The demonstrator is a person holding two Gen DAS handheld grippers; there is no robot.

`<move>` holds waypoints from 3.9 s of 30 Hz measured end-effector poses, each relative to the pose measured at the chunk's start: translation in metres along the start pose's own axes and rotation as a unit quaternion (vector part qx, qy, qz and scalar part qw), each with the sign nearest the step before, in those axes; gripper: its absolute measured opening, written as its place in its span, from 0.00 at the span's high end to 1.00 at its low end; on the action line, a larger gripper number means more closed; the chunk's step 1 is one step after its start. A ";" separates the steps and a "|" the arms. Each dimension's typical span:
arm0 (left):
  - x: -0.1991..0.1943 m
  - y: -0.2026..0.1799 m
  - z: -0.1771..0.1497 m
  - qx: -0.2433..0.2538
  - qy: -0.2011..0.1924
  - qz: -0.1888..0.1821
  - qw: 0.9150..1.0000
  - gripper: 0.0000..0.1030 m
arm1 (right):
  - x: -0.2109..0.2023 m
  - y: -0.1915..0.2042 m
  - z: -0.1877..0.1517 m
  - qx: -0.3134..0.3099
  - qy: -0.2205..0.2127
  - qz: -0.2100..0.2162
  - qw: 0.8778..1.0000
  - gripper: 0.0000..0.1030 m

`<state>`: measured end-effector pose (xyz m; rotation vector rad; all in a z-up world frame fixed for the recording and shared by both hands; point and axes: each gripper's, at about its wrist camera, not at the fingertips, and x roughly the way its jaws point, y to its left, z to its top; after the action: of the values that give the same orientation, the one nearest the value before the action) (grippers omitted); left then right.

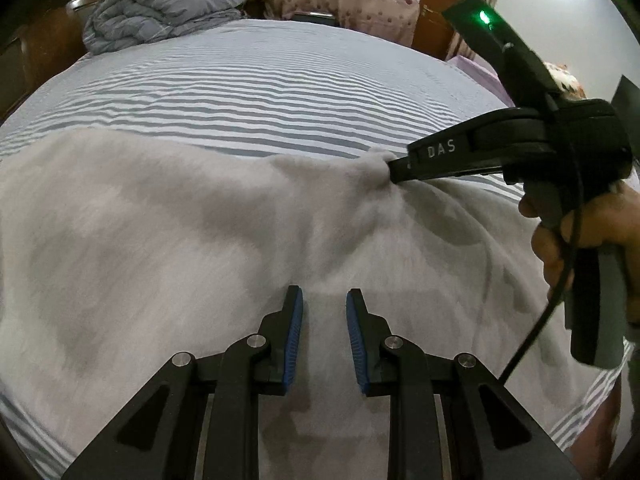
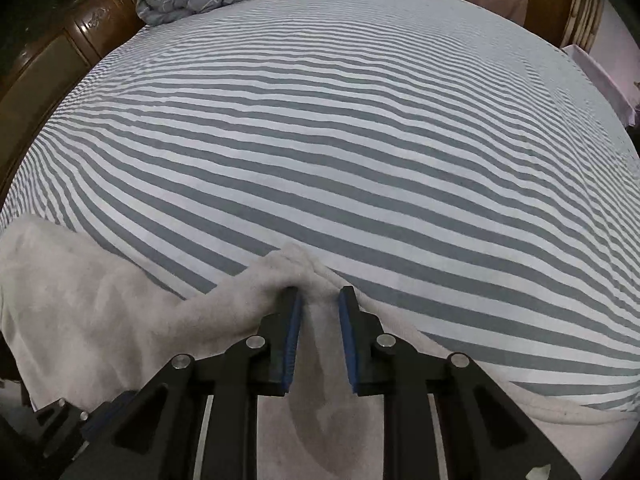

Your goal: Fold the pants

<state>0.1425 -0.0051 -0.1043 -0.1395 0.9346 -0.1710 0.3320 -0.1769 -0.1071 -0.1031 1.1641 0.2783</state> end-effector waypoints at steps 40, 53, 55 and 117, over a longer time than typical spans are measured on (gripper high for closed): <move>-0.029 -0.148 -0.041 0.123 0.014 0.019 0.992 0.61 | -0.146 -0.358 -0.411 0.501 -0.196 0.182 0.823 0.61; -0.006 -0.203 -0.043 0.146 0.035 -0.007 0.989 0.61 | -0.123 -0.404 -0.422 0.538 -0.281 0.217 0.764 0.63; -0.004 -0.213 -0.043 0.153 0.037 -0.017 0.987 0.61 | -0.122 -0.406 -0.417 0.542 -0.281 0.216 0.762 0.72; -0.010 -0.023 -0.004 -0.089 0.094 -0.237 0.963 0.44 | -0.070 -0.055 -0.252 0.265 -0.108 0.249 0.925 0.50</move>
<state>0.1315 -0.0252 -0.0938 -0.5237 1.0953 -0.5514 0.0961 -0.2975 -0.1460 0.6960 0.9951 0.4001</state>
